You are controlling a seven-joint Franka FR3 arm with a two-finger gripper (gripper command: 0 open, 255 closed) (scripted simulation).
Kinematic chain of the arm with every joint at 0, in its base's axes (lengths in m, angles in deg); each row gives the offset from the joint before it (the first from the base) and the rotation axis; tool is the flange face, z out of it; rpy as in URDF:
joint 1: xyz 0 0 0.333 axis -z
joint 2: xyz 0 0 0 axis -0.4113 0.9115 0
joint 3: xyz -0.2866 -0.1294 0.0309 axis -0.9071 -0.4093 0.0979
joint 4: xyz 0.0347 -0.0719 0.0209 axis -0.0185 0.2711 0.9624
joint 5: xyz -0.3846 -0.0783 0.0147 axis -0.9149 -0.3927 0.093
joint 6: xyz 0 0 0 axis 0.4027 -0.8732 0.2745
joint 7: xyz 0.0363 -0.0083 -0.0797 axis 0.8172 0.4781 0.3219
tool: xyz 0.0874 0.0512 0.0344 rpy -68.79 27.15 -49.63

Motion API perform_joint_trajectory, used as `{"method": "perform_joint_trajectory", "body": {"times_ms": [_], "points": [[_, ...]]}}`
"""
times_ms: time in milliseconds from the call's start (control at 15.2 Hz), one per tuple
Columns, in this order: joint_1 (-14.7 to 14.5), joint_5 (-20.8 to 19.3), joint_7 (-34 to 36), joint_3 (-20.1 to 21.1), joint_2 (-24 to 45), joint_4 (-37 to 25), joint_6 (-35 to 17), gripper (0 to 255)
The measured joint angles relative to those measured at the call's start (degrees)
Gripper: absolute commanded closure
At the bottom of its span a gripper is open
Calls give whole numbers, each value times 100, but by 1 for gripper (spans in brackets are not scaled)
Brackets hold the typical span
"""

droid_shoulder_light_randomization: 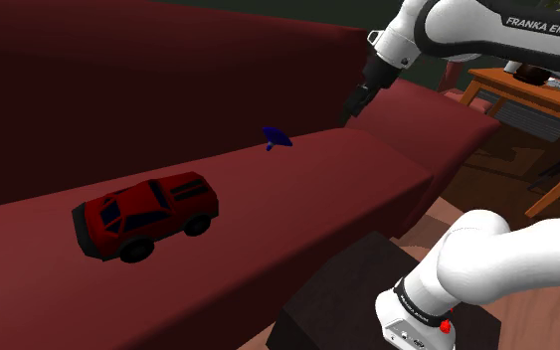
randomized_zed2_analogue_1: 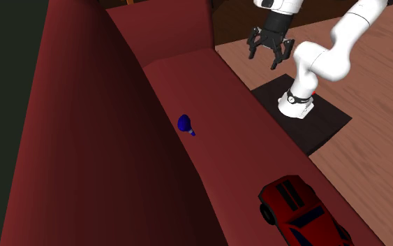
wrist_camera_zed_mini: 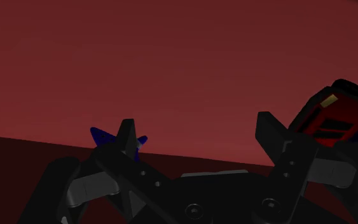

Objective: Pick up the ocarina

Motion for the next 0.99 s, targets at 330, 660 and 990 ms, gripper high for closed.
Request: {"method": "perform_joint_trajectory", "body": {"times_ms": [330,660,990], "points": [[-100,-26,-575,-275,925,-74,-892,0],[-218,81,-1158,-517,1942,-464,-1563,0],[-337,330,-1735,-680,3048,-1070,-2086,0]]}}
